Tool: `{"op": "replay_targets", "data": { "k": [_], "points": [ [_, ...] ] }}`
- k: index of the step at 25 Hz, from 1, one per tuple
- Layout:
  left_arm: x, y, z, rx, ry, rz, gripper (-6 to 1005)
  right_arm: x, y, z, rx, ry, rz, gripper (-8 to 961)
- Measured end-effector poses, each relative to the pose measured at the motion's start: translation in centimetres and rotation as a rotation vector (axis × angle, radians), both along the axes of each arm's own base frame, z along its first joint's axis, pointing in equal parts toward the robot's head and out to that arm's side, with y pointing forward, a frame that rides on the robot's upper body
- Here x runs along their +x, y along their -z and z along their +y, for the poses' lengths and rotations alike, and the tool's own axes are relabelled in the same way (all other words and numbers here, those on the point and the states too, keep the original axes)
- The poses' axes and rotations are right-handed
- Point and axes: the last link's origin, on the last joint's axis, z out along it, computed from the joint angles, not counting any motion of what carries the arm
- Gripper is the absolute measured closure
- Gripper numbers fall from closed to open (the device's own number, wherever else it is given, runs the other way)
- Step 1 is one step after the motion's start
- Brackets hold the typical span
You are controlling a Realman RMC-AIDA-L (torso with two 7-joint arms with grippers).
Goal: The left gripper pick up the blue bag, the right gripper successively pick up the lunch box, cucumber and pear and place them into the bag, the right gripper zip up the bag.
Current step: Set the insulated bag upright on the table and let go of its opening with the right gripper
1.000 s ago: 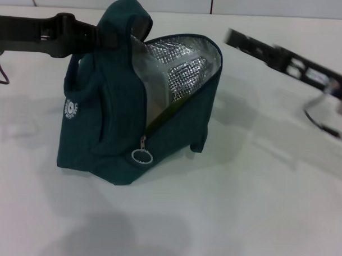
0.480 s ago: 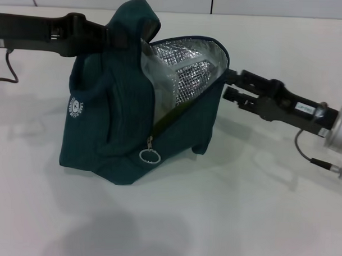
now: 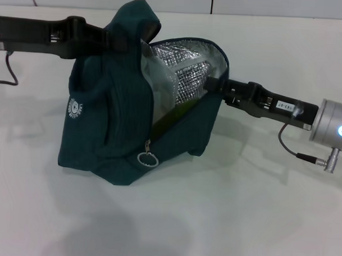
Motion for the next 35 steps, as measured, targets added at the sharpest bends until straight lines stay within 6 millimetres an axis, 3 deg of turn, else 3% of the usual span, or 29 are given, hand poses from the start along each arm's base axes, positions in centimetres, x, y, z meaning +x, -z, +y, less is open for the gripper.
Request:
{"op": "replay_targets", "data": {
  "k": [5, 10, 14, 20, 21, 22, 28, 35],
  "points": [
    [-0.1, 0.0, -0.1, 0.000, -0.001, 0.000, 957, 0.0, -0.1, -0.1, 0.018, -0.012, 0.003, 493],
    [0.0, 0.1, -0.1, -0.006, 0.004, -0.002, 957, -0.4, -0.4, -0.1, 0.054, -0.069, -0.001, 668],
    [0.3, 0.4, -0.2, -0.021, 0.008, -0.012, 957, -1.1, -1.8, 0.2, 0.110, -0.135, 0.039, 774],
    [2.0, 1.8, -0.2, -0.065, 0.042, -0.045, 957, -0.9, -6.3, -0.2, 0.173, -0.219, 0.131, 798],
    [2.8, 3.1, -0.1, -0.098, 0.058, -0.056, 957, -0.9, -6.3, -0.2, 0.173, -0.219, 0.131, 802],
    [3.0, 3.4, -0.1, -0.106, 0.060, -0.058, 957, -0.1, -7.5, -0.7, 0.176, -0.219, 0.136, 806],
    [2.9, 6.1, -0.1, -0.175, 0.028, -0.088, 957, 1.6, -8.9, -1.9, 0.183, -0.201, 0.156, 840],
    [2.0, 6.7, -0.1, -0.153, -0.010, -0.075, 957, 2.9, -8.5, -2.5, 0.159, -0.164, 0.131, 877]
  ]
}}
